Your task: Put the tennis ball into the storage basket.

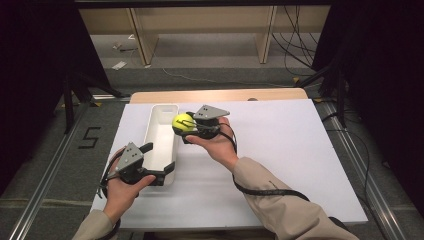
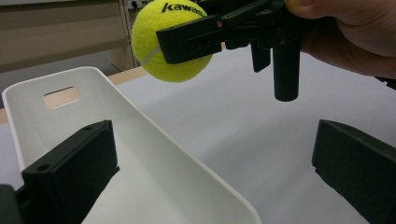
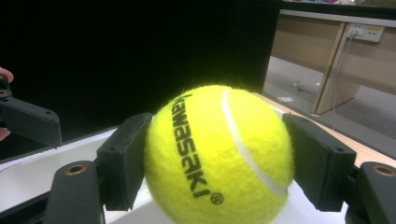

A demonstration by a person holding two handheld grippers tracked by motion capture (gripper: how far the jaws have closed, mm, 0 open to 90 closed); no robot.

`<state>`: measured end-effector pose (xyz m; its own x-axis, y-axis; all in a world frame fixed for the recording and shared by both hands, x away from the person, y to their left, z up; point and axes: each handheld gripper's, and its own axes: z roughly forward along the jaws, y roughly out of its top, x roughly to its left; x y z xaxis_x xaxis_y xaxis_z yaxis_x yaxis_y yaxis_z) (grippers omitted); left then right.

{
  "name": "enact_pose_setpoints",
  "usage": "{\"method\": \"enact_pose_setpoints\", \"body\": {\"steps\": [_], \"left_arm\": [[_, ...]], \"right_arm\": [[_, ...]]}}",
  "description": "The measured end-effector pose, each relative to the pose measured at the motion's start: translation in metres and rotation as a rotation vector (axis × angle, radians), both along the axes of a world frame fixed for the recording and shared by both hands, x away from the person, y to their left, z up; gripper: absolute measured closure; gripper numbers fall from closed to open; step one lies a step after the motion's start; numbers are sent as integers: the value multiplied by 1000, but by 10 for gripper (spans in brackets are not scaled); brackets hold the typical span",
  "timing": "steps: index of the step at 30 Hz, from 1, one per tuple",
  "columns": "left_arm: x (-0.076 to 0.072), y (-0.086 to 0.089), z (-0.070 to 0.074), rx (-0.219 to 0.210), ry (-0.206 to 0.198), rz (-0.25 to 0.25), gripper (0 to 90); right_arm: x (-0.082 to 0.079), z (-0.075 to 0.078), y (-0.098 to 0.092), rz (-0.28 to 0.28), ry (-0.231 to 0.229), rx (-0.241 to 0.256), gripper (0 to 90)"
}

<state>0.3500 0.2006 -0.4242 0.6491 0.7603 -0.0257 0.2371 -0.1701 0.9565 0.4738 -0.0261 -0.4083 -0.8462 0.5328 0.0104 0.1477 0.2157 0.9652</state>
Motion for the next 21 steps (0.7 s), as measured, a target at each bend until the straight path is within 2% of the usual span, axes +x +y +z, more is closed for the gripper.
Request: {"method": "enact_pose_setpoints", "body": {"steps": [21], "left_arm": [[0,0,0,-1,-1,1,0]], "right_arm": [[0,0,8,9,-1,2,277]]}}
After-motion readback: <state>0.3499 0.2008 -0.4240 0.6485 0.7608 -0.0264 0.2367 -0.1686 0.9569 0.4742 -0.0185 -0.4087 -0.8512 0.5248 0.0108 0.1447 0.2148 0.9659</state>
